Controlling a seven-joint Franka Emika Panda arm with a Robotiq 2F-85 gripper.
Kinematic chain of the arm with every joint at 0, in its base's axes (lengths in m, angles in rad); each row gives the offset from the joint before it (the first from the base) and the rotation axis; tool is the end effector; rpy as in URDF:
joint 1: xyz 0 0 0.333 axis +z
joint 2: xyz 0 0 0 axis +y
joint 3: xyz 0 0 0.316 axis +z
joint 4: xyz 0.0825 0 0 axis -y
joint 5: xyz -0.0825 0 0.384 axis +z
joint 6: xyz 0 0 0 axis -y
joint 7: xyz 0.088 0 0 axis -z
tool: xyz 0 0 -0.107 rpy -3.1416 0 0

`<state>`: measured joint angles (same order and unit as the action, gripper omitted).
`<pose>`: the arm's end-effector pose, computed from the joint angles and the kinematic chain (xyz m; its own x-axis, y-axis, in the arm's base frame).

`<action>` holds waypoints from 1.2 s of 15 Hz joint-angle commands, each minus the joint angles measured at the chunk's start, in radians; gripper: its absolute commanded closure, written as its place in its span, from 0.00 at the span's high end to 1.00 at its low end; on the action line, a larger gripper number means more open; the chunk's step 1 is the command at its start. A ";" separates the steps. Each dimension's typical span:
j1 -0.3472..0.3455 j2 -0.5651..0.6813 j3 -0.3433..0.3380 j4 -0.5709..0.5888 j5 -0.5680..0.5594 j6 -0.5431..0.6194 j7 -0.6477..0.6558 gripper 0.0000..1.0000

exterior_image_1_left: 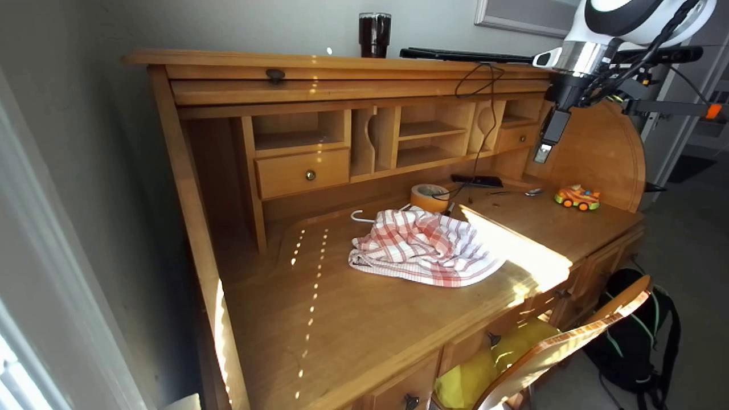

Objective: Unfold the white and red towel.

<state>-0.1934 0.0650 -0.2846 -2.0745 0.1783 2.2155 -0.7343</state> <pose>0.5067 -0.2541 0.4075 0.9784 0.1502 0.1420 0.1586 -0.9861 -0.0492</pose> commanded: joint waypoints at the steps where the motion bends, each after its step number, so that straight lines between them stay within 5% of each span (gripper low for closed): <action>1: -0.055 0.154 0.031 0.090 0.085 -0.038 -0.145 1.00; 9: -0.175 0.463 0.163 0.296 0.138 0.073 -0.255 1.00; 10: -0.164 0.386 0.153 0.220 0.090 0.064 -0.223 1.00; 18: -0.200 0.514 0.171 0.332 0.070 0.004 -0.211 1.00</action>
<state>-0.3650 0.5282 -0.1285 -1.7900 0.2786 2.2665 -0.9609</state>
